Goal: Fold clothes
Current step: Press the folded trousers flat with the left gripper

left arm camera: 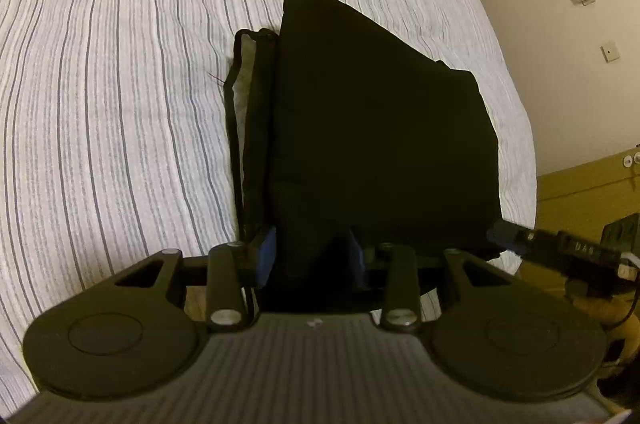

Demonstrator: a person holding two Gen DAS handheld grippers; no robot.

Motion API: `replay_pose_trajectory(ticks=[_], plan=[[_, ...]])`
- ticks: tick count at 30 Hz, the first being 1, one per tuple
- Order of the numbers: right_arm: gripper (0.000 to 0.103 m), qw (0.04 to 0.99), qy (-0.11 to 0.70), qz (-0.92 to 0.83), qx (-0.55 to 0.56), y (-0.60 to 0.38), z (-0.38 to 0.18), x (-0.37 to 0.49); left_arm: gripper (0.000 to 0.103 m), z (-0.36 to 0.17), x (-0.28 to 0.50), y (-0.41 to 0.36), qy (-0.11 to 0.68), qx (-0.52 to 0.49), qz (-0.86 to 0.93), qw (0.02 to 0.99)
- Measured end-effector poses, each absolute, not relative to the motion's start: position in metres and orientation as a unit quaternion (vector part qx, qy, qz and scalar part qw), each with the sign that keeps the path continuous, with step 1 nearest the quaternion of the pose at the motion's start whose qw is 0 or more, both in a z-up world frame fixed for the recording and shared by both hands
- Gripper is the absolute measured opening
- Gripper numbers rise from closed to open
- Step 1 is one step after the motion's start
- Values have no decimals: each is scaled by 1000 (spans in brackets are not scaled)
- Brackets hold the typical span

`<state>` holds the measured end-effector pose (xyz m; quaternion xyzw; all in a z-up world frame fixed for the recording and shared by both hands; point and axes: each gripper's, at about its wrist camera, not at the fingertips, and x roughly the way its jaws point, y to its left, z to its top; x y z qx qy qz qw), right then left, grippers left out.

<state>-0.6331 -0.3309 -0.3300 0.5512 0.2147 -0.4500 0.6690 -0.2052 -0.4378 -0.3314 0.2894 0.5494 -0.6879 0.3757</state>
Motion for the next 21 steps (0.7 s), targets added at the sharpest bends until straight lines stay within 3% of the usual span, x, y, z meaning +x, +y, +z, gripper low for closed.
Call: replay_pose_trajectory(ticks=[2, 5, 13, 16, 21], plan=[[50, 668, 221, -451, 549, -328, -332, -628, 17, -330, -207, -436, 531, 308, -695, 373], [50, 669, 230, -450, 545, -329, -330, -620, 10, -320, -205, -429, 515, 303, -710, 373], [50, 698, 253, -425, 517, -335, -319, -594, 8, -320, -193, -411, 529, 286, -705, 376], [50, 694, 259, -423, 521, -331, -324, -591, 0, -316, -182, -408, 537, 280, -699, 379], [50, 690, 269, -421, 524, -320, -327, -592, 3, -328, -168, -415, 556, 294, -679, 377]])
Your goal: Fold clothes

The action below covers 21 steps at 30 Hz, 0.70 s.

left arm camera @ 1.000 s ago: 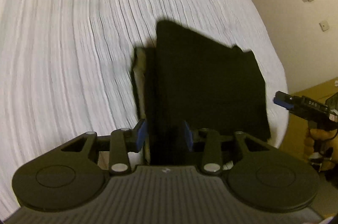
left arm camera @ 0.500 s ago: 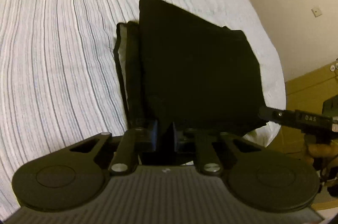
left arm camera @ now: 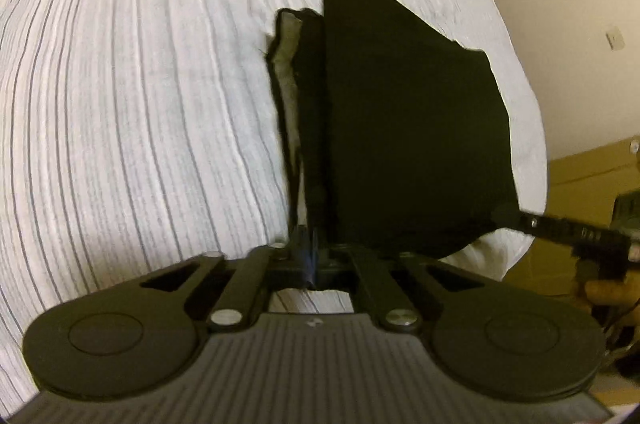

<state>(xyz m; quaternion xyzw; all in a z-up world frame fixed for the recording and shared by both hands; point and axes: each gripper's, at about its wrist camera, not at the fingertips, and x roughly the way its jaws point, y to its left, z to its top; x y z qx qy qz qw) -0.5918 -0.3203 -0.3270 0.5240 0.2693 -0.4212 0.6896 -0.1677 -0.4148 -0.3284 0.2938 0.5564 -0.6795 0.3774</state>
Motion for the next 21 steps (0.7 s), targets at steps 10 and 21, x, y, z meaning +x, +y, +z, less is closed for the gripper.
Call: replay_pose_trajectory(ticks=[10, 21], plan=[[86, 670, 251, -469, 518, -300, -325, -615, 38, -335, -200, -437, 561, 300, -696, 333], [87, 605, 215, -557, 528, -304, -333, -685, 10, -339, -208, -416, 543, 328, -688, 353]])
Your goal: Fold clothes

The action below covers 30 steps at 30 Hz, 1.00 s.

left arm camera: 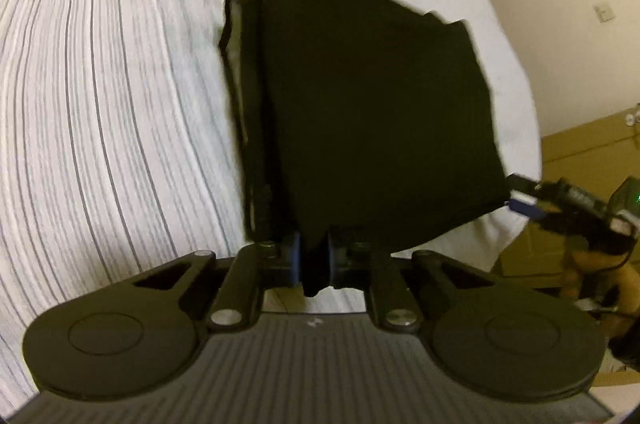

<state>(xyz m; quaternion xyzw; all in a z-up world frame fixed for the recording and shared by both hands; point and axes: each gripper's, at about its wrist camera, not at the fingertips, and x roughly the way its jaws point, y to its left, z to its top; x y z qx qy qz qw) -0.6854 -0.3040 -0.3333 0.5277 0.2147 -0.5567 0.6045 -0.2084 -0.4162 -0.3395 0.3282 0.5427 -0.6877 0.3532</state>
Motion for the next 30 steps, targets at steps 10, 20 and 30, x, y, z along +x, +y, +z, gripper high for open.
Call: replay_pose_trajectory(ticks=[10, 20, 30], plan=[[86, 593, 299, -550, 507, -337, -364, -705, 15, -345, -213, -424, 539, 360, -678, 347], [84, 695, 285, -506, 425, -387, -311, -666, 12, -280, -246, -471, 367, 374, -761, 381], [48, 755, 412, -404, 313, -489, -364, -566, 12, -342, -283, -503, 346, 445, -738, 372]])
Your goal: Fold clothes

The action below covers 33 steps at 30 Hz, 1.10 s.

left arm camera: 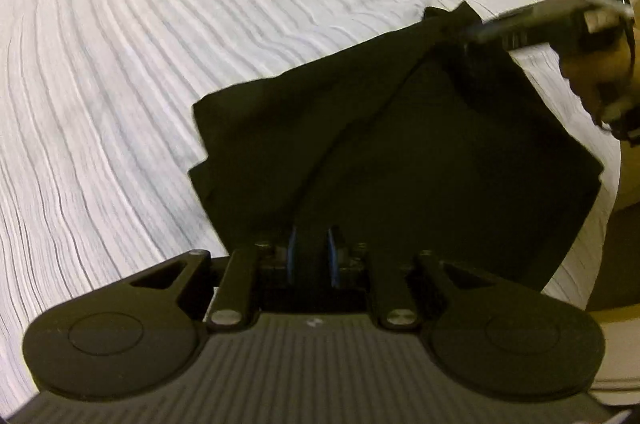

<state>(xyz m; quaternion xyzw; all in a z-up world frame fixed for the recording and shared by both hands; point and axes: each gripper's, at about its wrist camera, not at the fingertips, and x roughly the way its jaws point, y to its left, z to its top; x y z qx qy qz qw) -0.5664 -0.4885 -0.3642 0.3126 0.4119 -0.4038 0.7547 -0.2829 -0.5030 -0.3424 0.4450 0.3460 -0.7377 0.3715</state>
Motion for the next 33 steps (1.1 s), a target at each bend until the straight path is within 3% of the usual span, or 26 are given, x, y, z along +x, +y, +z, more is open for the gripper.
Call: replay_pose_trajectory(ticks=[6, 9, 11, 19, 24, 25, 26, 28, 33], plan=[[49, 763, 337, -415, 362, -497, -346, -591, 12, -315, -293, -511, 344, 406, -761, 370], [49, 762, 348, -408, 364, -489, -349, -596, 13, -325, -311, -529, 334, 409, -767, 365], [48, 755, 343, -415, 376, -486, -356, -609, 3, -338, -312, -544, 329, 420, -760, 371], [49, 671, 352, -481, 440, -425, -365, -691, 3, -337, -278, -555, 331, 428, -735, 409], [49, 683, 393, -478, 388, -367, -335, -687, 13, -315, -259, -514, 278, 452, -728, 434], [56, 695, 399, -473, 366, -355, -326, -680, 13, -307, -258, -500, 257, 455, -732, 437], [75, 709, 407, -465, 341, -342, -317, -672, 16, -299, -257, -486, 235, 459, -736, 439], [89, 755, 430, -422, 259, -313, -303, -643, 24, -285, -265, -452, 180, 473, -750, 426], [89, 791, 529, -303, 58, -260, -322, -584, 53, -289, -310, -358, 8, 517, -785, 341]])
